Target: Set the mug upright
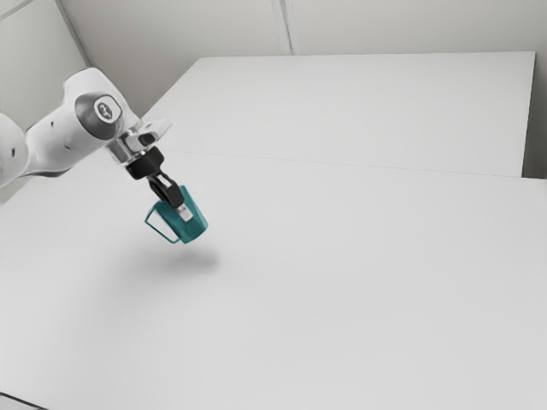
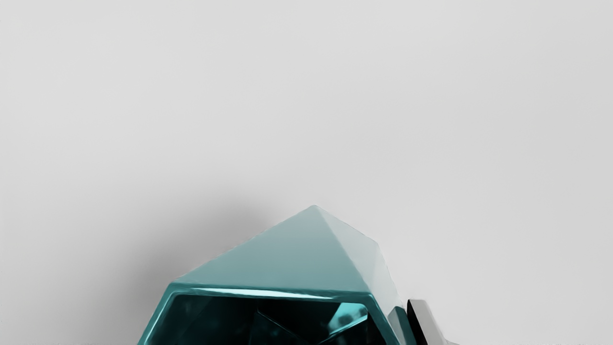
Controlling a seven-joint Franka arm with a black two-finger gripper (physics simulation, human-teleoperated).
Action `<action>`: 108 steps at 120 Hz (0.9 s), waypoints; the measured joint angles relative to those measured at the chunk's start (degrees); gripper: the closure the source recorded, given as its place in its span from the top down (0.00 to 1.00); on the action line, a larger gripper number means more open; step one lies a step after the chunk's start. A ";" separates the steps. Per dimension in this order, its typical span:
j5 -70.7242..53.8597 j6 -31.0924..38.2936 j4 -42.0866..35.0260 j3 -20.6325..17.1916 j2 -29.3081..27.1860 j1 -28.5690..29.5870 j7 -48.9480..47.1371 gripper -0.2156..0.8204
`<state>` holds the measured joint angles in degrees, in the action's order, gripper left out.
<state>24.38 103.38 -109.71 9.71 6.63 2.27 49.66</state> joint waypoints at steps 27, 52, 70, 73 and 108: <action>-8.09 6.35 -2.20 -1.43 0.07 -2.85 -4.27 0.04; -12.12 11.98 -4.02 -1.72 1.33 -4.25 -7.10 0.04; -13.43 15.37 -5.65 -1.72 2.05 -4.74 -8.65 0.04; -13.54 15.83 -5.80 -1.73 2.17 -4.79 -8.88 0.04; -15.60 19.52 -5.96 -1.72 4.20 -5.56 -10.99 0.04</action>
<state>8.78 122.90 -115.67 8.00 10.83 -3.28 38.67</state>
